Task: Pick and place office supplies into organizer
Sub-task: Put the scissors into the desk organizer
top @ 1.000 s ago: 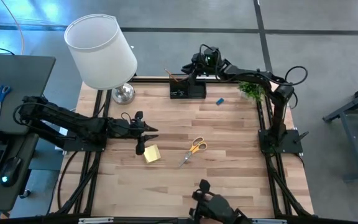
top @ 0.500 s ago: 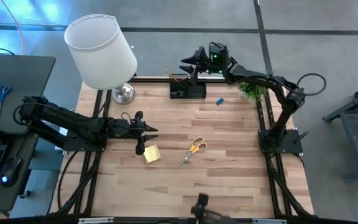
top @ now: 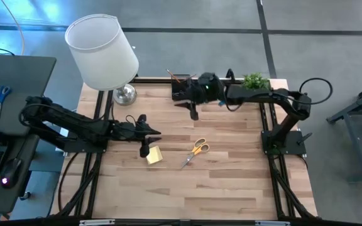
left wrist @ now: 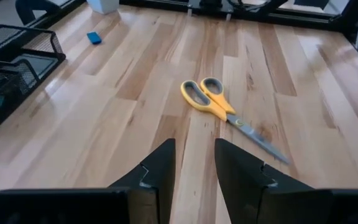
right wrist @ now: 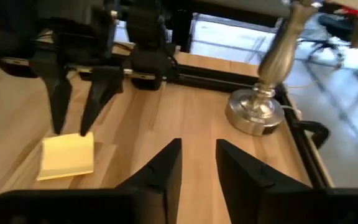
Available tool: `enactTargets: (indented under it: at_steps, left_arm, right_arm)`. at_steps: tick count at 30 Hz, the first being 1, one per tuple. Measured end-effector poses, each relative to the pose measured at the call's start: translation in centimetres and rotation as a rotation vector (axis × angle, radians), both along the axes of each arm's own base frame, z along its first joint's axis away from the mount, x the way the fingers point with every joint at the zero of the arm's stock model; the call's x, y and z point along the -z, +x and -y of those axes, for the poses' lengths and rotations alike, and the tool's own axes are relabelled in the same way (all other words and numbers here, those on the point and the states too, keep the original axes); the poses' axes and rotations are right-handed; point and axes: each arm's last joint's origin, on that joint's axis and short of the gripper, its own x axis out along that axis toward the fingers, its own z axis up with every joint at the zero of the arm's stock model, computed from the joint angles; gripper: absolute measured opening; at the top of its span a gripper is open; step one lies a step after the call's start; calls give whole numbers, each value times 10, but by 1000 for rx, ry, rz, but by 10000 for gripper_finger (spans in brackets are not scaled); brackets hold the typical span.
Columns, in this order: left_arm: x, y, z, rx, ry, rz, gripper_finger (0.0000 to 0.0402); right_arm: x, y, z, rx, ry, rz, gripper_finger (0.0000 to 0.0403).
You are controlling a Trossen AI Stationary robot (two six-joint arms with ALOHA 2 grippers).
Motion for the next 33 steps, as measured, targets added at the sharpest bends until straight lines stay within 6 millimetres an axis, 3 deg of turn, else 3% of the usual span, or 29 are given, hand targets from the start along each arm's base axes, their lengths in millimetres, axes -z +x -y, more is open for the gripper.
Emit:
enactTargets:
  at_steps: [8,14,20,33]
  left_arm:
    - [-3,2,0,-1,-3,45,99]
    - [-5,3,0,-3,6,58,99]
    - [-4,2,0,1,8,46,99]
    - [-3,2,2,85,49,23,99]
  right_arm:
    - [37,-36,-23,62,68,114,62]
    - [65,-54,-53,119,50,227,58]
    - [73,-61,-72,111,18,266,55]
    - [85,-61,-82,57,110,187,51]
